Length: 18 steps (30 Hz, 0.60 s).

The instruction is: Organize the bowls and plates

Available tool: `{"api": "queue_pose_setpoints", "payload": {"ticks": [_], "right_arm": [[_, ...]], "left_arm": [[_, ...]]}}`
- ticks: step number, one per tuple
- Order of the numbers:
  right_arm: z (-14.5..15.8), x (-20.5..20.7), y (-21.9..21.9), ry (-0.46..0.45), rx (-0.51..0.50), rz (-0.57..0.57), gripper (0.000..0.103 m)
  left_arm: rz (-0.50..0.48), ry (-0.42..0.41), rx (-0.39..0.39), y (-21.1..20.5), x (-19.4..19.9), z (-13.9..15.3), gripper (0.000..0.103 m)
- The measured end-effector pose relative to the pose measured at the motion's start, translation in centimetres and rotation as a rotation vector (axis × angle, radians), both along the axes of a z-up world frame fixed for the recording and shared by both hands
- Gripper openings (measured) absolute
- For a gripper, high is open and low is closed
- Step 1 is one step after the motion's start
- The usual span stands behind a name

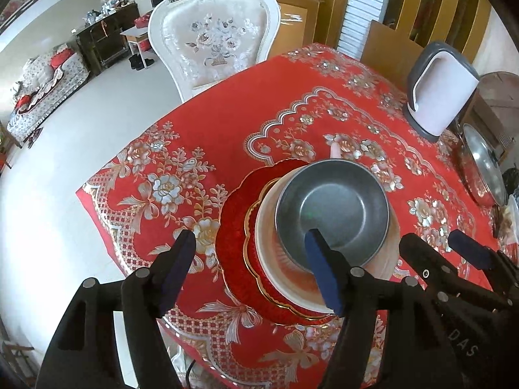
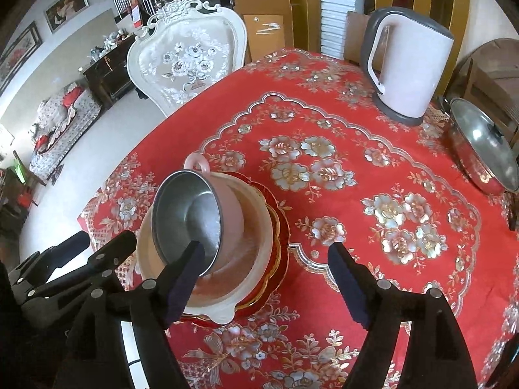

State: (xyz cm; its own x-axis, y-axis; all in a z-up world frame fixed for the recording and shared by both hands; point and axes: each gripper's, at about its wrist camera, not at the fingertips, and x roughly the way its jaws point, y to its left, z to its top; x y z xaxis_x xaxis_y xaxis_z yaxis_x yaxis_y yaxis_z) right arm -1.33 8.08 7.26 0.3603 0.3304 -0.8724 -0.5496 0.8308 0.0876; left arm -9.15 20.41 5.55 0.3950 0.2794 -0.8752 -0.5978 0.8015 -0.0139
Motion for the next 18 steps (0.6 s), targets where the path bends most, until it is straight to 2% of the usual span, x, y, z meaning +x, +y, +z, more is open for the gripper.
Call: {"api": "queue_pose_setpoints", "payload": {"ticks": [18], "right_arm": [[-0.47, -0.2, 0.0, 0.014, -0.006, 0.0, 0.081]], "left_arm": [[-0.006, 0.02, 0.017, -0.13, -0.08, -0.23, 0.069]]}}
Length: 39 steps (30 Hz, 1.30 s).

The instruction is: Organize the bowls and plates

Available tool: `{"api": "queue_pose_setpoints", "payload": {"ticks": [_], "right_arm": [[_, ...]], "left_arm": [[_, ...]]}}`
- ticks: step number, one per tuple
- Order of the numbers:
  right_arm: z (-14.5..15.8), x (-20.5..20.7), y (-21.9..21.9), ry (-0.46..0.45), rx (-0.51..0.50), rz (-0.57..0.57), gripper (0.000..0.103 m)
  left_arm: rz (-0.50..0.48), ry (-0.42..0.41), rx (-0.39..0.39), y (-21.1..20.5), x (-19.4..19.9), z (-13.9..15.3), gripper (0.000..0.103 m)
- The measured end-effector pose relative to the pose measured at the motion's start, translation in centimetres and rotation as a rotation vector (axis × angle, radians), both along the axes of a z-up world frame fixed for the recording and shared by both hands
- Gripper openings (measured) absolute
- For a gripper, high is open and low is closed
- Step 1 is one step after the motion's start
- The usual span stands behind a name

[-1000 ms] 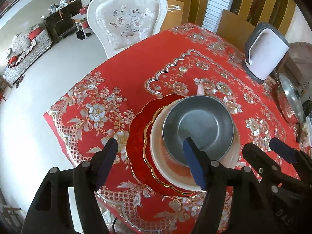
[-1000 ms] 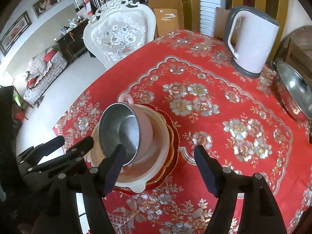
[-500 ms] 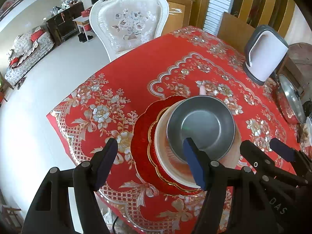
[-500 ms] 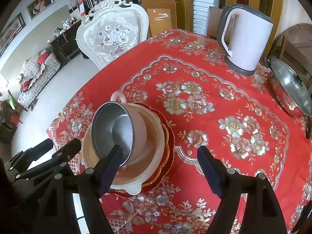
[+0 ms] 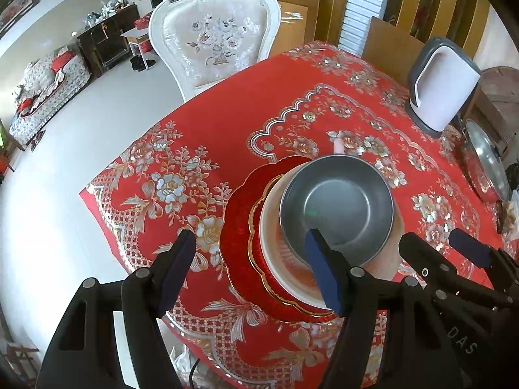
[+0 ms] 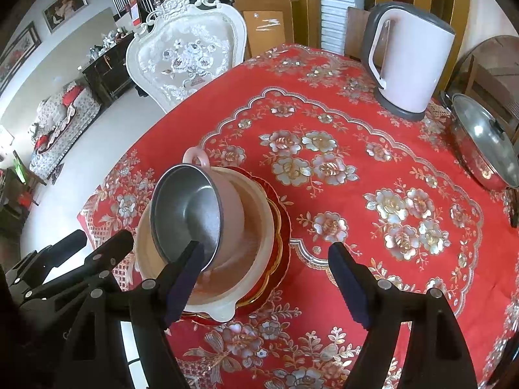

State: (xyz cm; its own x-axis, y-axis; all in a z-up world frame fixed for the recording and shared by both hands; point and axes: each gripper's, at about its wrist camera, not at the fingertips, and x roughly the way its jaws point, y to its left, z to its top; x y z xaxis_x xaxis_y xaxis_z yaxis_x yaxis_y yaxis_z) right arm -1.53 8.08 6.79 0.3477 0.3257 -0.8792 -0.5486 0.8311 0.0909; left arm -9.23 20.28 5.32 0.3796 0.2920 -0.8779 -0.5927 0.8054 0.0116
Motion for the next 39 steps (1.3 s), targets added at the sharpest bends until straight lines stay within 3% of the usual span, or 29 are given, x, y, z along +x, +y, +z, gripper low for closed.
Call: {"api": "queue_pose_setpoints", "payload": {"ticks": [4, 10, 15, 20, 27, 39], "right_arm": [[-0.2, 0.1, -0.1, 0.006, 0.0, -0.002, 0.081], [-0.1, 0.1, -0.4, 0.004, 0.002, -0.001, 0.081], [-0.2, 0.2, -0.6, 0.007, 0.001, -0.002, 0.081], [-0.1, 0.5, -1.2, 0.011, 0.002, -0.01, 0.081], [-0.2, 0.6, -1.4, 0.011, -0.001, -0.009, 0.081], [-0.2, 0.9, -1.6, 0.014, 0.0, -0.01, 0.081]], "left_arm": [[-0.017, 0.026, 0.031, -0.4, 0.3, 0.0, 0.069], [-0.028, 0.015, -0.003, -0.3, 0.4, -0.1, 0.071], [-0.055, -0.001, 0.044, -1.0, 0.5, 0.3, 0.071], [-0.07, -0.016, 0.005, -1.0, 0.6, 0.1, 0.076], [-0.094, 0.019, 0.077, -1.8, 1.1, 0.2, 0.076], [-0.119, 0.021, 0.044, -1.9, 1.3, 0.0, 0.076]]}}
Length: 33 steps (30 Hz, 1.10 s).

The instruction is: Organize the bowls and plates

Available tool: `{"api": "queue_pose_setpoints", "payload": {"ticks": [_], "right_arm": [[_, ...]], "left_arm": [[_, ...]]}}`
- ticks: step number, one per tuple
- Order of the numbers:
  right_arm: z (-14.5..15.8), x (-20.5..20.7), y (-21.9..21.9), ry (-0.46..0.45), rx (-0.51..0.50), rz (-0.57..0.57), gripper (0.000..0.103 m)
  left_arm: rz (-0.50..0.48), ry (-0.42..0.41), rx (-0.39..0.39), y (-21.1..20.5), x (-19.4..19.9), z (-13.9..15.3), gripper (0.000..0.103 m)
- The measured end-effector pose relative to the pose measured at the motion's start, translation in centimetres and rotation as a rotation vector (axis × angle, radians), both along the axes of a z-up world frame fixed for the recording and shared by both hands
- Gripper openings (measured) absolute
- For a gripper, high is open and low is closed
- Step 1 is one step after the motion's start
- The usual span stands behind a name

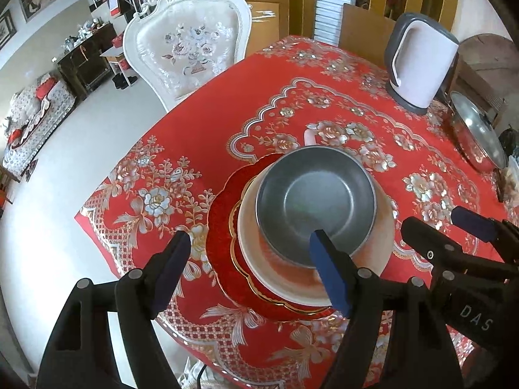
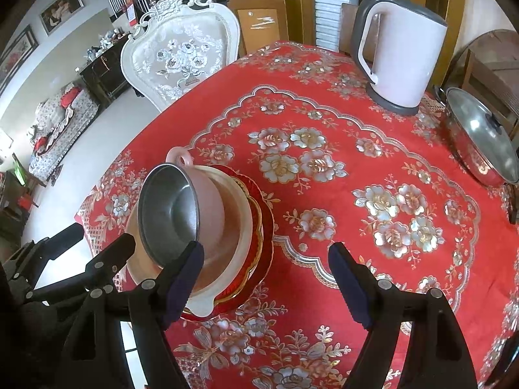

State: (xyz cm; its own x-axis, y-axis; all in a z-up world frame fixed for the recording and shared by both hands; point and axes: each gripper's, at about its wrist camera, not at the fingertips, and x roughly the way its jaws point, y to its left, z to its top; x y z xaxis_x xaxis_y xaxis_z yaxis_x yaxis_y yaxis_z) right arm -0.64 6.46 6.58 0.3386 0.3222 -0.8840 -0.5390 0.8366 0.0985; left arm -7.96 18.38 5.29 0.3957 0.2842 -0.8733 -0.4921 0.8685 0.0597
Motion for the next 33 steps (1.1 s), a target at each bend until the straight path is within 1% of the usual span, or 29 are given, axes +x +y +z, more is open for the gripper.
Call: {"api": "queue_pose_setpoints", "payload": {"ticks": [4, 9, 13, 16, 19, 22, 26, 33], "right_arm": [[-0.05, 0.24, -0.27, 0.004, 0.003, 0.0, 0.081], [-0.04, 0.28, -0.33, 0.006, 0.005, -0.001, 0.081], [-0.12, 0.3, -0.36, 0.004, 0.006, -0.003, 0.081], [-0.19, 0.27, -0.37, 0.006, 0.006, -0.003, 0.081], [-0.19, 0.3, -0.43, 0.007, 0.012, -0.005, 0.081], [-0.16, 0.25, -0.35, 0.005, 0.011, -0.001, 0.081], [-0.18, 0.32, -0.42, 0.012, 0.018, 0.0, 0.081], [-0.18, 0.33, -0.47, 0.013, 0.021, 0.0, 0.081]], "left_arm": [[-0.002, -0.001, -0.014, 0.07, 0.0, -0.07, 0.076], [-0.008, 0.0, -0.013, 0.02, 0.09, -0.07, 0.076], [-0.012, -0.006, -0.036, 0.12, 0.1, -0.1, 0.076], [-0.022, -0.007, -0.016, -0.05, 0.18, 0.01, 0.076], [-0.026, -0.015, -0.031, 0.06, 0.11, 0.15, 0.076], [-0.034, -0.005, -0.005, -0.11, 0.19, 0.21, 0.076], [-0.039, -0.006, -0.004, -0.08, 0.2, 0.19, 0.076], [-0.046, -0.036, 0.007, -0.13, 0.14, 0.62, 0.076]]}}
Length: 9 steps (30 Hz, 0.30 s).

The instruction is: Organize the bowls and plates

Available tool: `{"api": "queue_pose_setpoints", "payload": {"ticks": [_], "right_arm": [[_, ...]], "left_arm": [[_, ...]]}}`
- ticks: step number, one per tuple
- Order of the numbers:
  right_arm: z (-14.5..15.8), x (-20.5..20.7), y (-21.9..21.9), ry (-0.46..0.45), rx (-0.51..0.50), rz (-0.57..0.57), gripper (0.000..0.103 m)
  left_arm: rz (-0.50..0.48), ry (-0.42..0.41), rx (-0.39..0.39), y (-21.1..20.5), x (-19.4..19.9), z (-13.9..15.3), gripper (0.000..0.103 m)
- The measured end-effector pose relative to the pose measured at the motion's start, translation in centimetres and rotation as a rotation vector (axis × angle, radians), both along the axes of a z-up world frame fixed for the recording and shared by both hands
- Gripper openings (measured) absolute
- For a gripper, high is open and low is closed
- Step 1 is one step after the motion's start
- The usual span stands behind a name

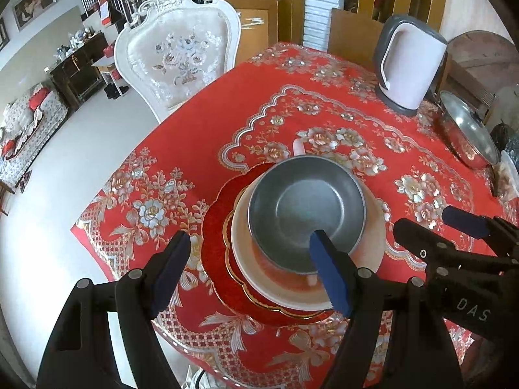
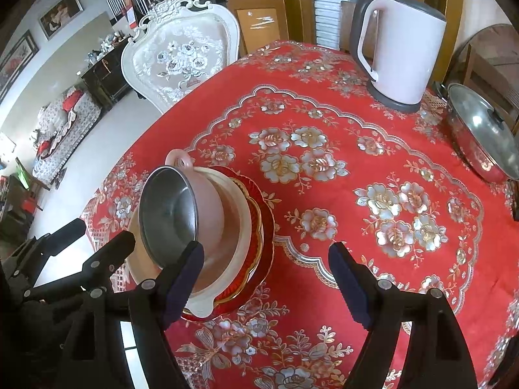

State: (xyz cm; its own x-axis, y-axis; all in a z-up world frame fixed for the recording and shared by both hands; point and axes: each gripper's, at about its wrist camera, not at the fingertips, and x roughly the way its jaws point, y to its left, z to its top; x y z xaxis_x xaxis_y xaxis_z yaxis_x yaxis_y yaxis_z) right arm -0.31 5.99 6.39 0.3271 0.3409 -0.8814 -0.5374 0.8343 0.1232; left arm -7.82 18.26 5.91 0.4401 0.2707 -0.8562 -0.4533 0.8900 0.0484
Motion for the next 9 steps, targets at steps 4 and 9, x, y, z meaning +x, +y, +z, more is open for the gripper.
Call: {"api": "queue_pose_setpoints", "payload": {"ticks": [4, 9], "right_arm": [[0.05, -0.02, 0.03, 0.005, 0.006, 0.002, 0.081], [0.25, -0.21, -0.07, 0.001, 0.008, 0.005, 0.081]], "left_arm": [[0.007, 0.0, -0.007, 0.19, -0.09, -0.15, 0.076], [0.01, 0.013, 0.024, -0.18, -0.42, -0.23, 0.08]]}}
